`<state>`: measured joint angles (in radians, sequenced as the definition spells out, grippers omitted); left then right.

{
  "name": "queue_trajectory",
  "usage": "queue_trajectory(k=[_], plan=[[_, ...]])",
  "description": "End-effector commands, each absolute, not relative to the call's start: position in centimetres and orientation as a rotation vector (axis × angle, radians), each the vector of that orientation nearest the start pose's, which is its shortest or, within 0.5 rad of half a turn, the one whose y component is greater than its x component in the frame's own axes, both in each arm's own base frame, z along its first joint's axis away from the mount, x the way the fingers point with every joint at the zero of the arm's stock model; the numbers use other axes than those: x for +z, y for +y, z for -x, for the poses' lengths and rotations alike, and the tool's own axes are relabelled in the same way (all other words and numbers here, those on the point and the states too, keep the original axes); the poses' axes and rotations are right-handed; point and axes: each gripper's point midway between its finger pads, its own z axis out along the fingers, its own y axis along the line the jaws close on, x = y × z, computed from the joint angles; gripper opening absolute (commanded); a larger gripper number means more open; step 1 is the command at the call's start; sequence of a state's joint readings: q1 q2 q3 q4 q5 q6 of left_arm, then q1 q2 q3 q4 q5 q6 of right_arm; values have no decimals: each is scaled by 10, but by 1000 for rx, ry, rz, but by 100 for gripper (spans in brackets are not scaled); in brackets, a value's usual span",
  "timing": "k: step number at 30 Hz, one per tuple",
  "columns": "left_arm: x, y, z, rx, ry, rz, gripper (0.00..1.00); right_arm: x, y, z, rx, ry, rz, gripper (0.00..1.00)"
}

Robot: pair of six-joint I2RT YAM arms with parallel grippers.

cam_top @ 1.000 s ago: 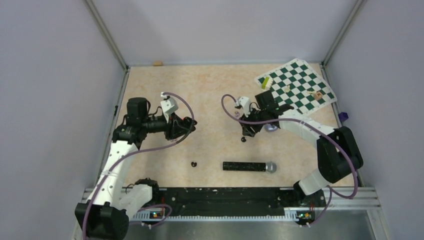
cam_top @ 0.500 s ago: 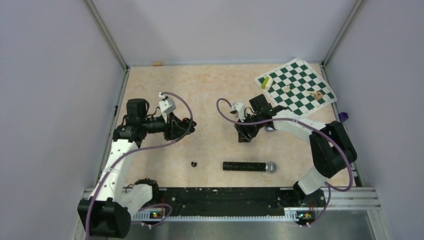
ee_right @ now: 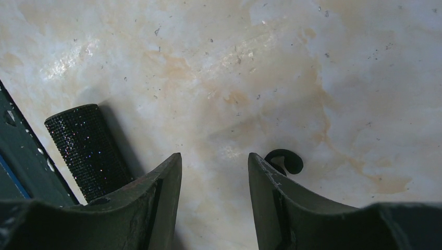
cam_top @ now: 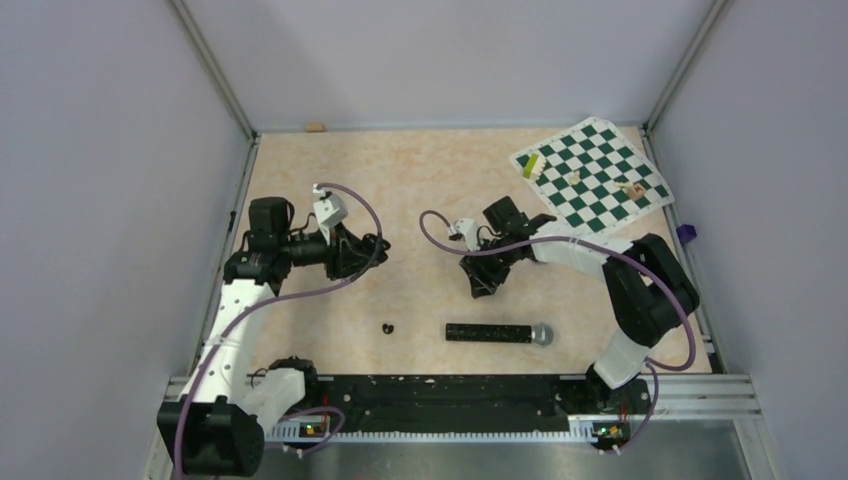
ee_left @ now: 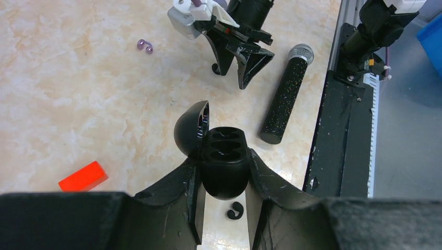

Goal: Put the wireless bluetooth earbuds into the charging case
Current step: Pick up the earbud from the center of the board.

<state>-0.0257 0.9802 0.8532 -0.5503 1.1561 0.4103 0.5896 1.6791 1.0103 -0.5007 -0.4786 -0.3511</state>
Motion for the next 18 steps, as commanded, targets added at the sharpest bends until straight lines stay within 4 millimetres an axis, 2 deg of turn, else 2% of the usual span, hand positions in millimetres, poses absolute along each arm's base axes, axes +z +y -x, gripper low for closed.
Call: queue_trajectory(k=[1,7,13,18], plan=[[235,-160,-221,-1038,1655,-988,0,47,248,-251,670,2323,1360,49],[236,-160,-219,-1045,1648,-987,0,55,245,-258,618,2314,1333,49],[236,-160,-219,-1052,1646,-987,0,49,239,-262,559,2334,1334,48],[237,-161,-217,-1056,1635,-993,0,53,237,-268,513,2313,1324,46]])
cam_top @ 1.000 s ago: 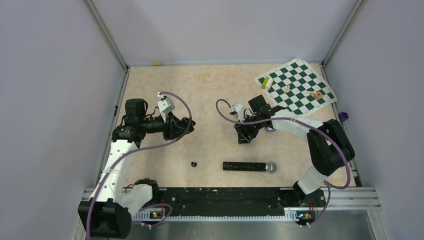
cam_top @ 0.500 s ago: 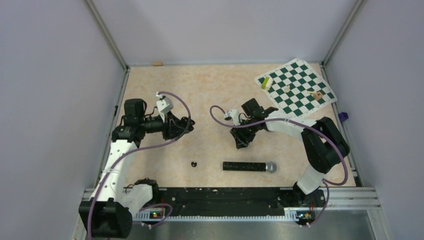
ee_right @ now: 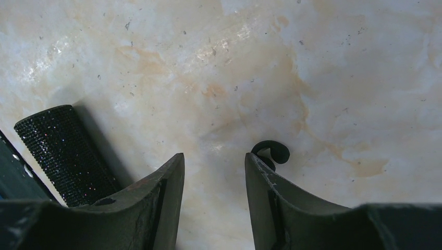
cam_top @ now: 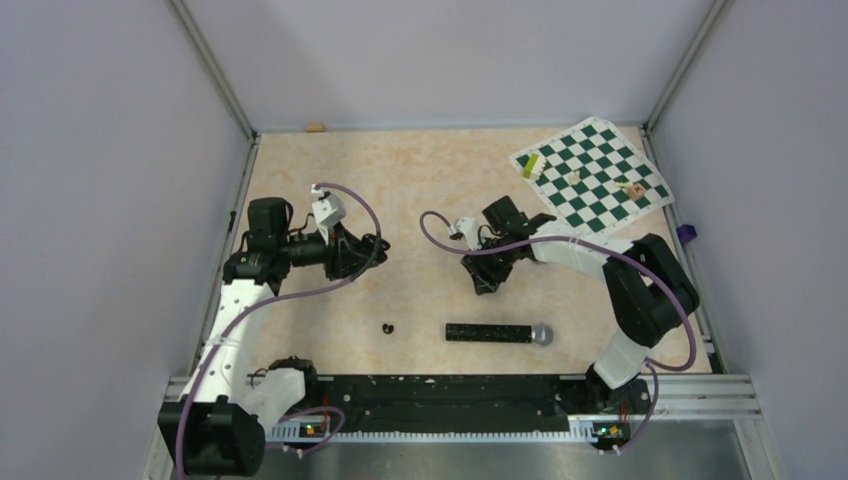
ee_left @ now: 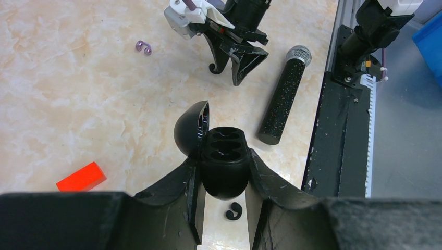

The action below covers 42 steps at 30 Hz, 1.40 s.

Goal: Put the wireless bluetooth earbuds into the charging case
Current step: Pick up the earbud from the center of the board.

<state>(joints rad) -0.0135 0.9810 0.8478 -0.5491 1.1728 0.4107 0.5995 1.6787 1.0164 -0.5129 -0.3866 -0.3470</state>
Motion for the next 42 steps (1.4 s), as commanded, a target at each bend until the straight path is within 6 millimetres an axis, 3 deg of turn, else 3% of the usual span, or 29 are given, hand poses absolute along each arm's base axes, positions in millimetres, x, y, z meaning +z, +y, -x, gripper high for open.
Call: queue_trajectory(k=[1,23,32,42], plan=[[236,-161,-217,-1059,1634,-993,0,53,235,-270,499,2311,1320,46],[238,-155,-219,-1059,1631,-969,0,57,226,-285,371,2273,1294,37],[238,-154,-220,-1062,1633,-966,0,79,244,-272,529,2211,1286,35],[238,-154,-220,-1063,1632,-964,0,57,247,-261,492,2257,1383,37]])
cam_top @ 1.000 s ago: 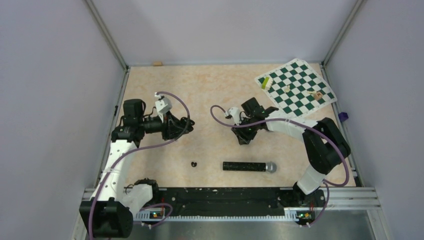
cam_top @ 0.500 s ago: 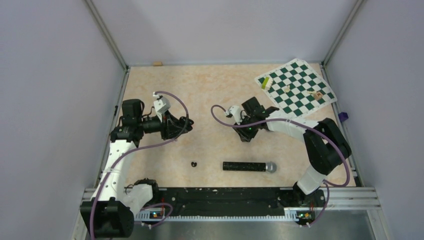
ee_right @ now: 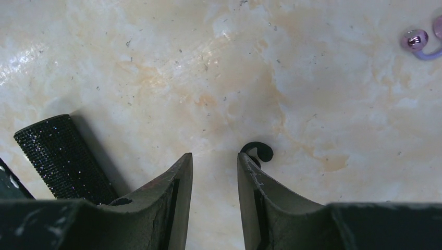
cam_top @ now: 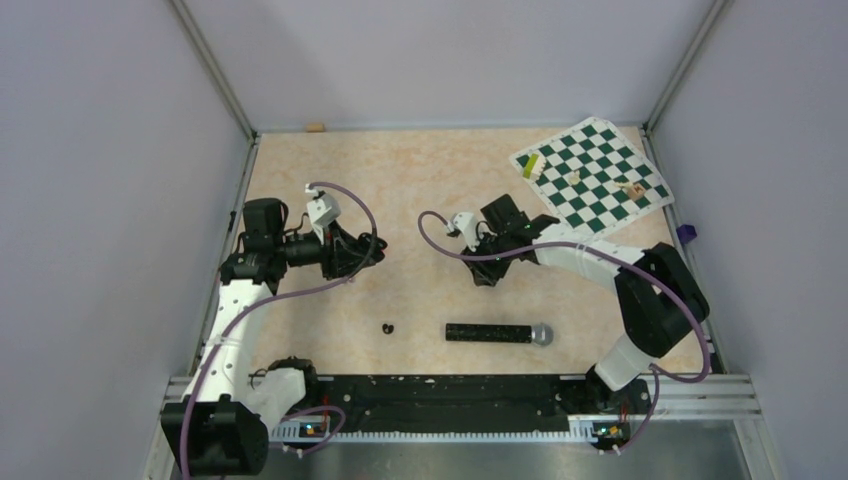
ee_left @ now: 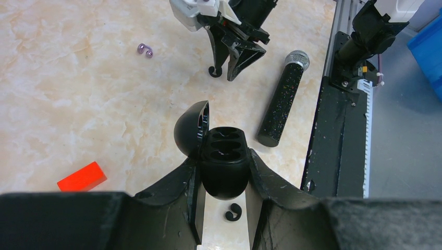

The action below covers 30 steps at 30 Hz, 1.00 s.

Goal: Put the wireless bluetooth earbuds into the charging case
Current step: Pick up the earbud from the center of the board.

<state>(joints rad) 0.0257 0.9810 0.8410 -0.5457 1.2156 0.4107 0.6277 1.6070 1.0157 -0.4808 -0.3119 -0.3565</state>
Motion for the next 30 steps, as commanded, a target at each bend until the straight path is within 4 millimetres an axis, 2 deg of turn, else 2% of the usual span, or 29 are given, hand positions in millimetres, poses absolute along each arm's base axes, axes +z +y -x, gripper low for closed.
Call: queue_trajectory(k=[1,8,16,23,30], plan=[[238,-154,-220,-1062,1633,-963,0,56,246,-261,477,2260,1386,37],[239,-153,-220,-1063,1634,-957,0,52,240,-271,389,2267,1369,37],[240,-153,-221,-1063,1642,-947,0,47,238,-271,363,2270,1388,36],[239,-152,-222,-1072,1644,-938,0,55,249,-253,483,2238,1447,36],[240,-151,-222,-1080,1644,-932,0,39,243,-248,423,2269,1523,36]])
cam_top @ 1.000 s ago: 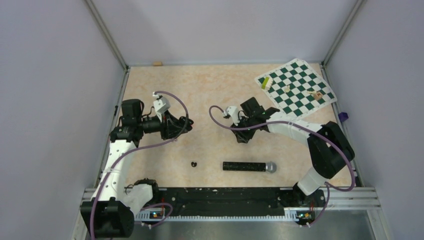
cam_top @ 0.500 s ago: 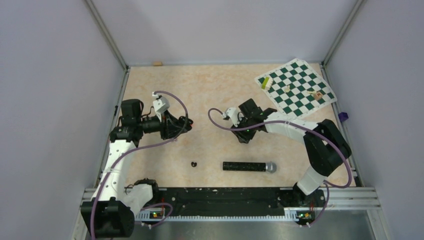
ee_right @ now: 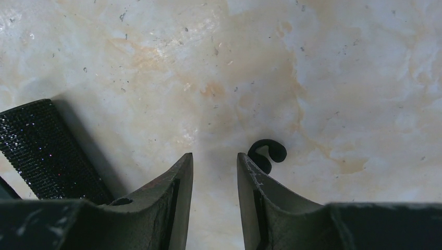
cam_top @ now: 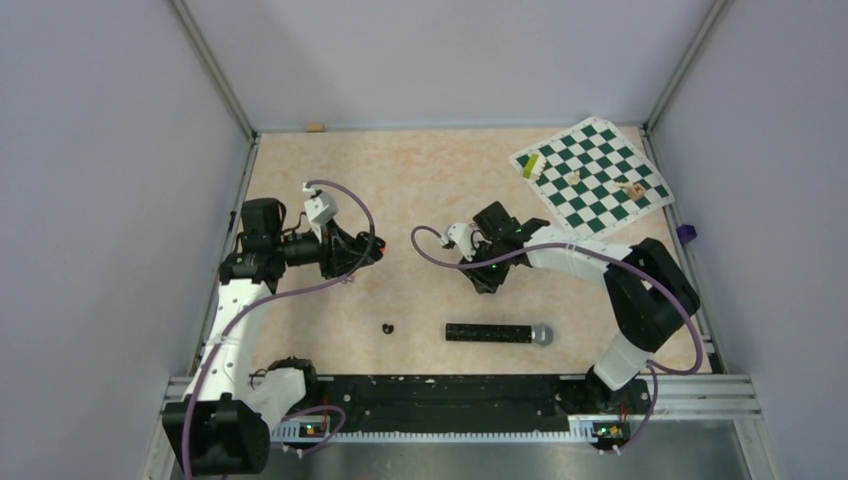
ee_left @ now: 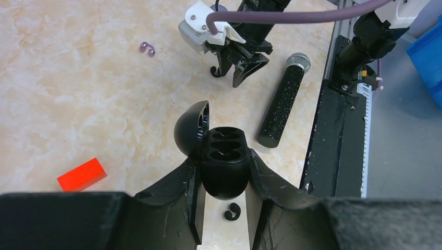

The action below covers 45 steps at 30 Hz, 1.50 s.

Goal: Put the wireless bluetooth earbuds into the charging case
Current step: Pick up the earbud from the center of the board.

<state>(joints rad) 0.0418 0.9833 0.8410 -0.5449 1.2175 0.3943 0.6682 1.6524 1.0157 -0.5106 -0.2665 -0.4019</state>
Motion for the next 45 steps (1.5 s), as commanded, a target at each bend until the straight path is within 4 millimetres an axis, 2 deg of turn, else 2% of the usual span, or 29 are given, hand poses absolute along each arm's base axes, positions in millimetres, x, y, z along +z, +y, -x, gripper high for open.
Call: queue_trajectory(k=[1,18,26,29,33,36,45], plan=[[240,-151,-222,-1082,1644,-931,0,38,242,-249,399,2270,1528,36],[241,-152,-221,-1098,1639,-931,0,37,217,-273,130,2265,1513,36],[240,-152,-220,-1101,1639,-931,0,49,215,-279,95,2233,1495,36],[241,-152,-220,-1102,1638,-930,0,54,217,-278,113,2220,1491,36],[240,-151,-221,-1103,1639,-929,0,68,231,-264,262,2185,1520,37],[240,-151,-221,-1102,1638,-930,0,76,234,-263,287,2164,1509,38],[241,-151,-220,-1099,1635,-930,0,56,225,-277,169,2235,1467,42]])
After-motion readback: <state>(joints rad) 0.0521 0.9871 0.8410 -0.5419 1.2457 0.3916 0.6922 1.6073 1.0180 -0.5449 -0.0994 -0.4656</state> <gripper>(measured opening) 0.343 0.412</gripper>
